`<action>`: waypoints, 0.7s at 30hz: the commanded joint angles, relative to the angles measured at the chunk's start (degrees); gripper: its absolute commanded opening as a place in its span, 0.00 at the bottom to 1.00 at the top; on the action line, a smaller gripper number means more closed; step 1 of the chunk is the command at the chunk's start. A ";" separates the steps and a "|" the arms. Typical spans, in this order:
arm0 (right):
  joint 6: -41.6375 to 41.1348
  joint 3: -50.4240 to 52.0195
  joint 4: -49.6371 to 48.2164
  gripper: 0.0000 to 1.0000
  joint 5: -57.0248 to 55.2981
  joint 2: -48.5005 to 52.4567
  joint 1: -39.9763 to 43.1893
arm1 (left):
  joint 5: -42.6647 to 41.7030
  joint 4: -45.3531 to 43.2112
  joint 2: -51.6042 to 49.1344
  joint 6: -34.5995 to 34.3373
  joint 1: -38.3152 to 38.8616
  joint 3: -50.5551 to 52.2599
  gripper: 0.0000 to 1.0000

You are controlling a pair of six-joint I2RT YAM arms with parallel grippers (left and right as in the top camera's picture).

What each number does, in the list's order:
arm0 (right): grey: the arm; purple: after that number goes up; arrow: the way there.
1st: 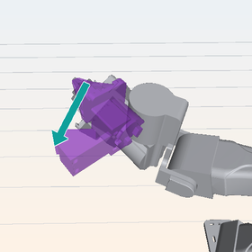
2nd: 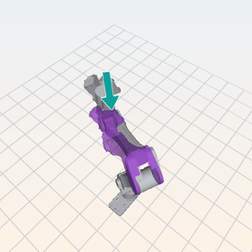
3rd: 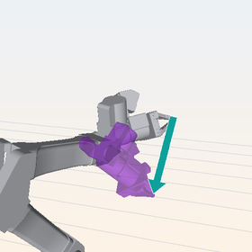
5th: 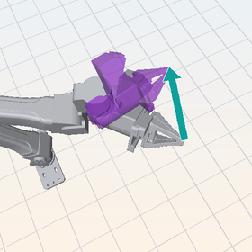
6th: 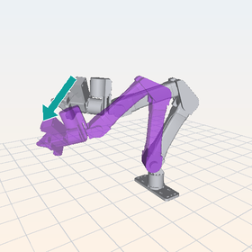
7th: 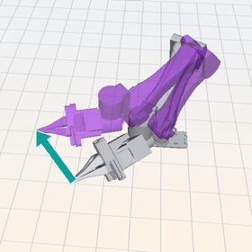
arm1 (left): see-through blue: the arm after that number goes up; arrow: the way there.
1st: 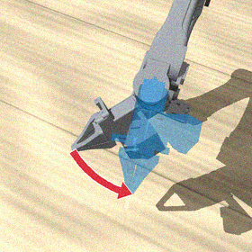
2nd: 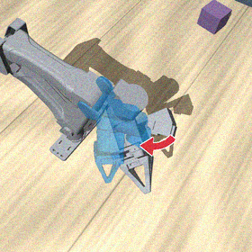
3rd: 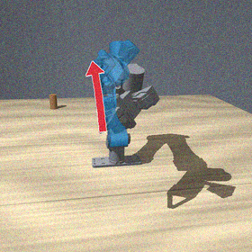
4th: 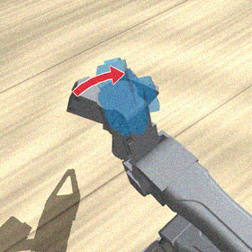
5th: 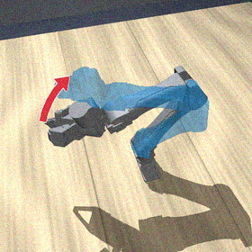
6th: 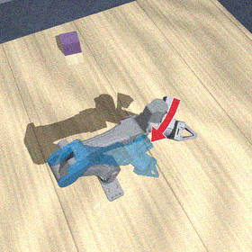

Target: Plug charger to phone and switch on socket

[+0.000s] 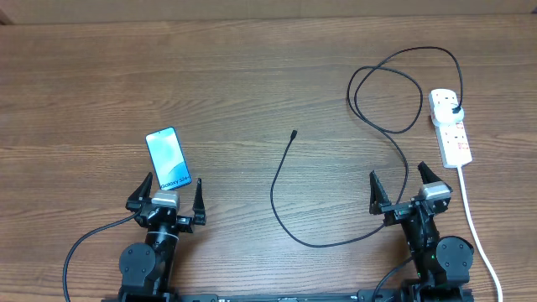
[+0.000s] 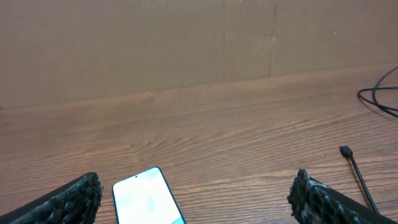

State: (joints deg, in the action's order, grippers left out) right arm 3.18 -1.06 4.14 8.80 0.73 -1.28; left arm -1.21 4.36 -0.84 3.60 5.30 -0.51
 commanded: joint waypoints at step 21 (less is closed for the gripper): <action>-0.11 0.61 -0.17 1.00 0.24 -0.57 -0.33 | 0.07 -0.26 0.59 1.11 0.63 0.24 1.00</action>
State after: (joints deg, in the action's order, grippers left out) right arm 3.18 -1.06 4.14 8.80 0.73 -1.28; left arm -1.21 4.32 -0.84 3.60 5.30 -0.51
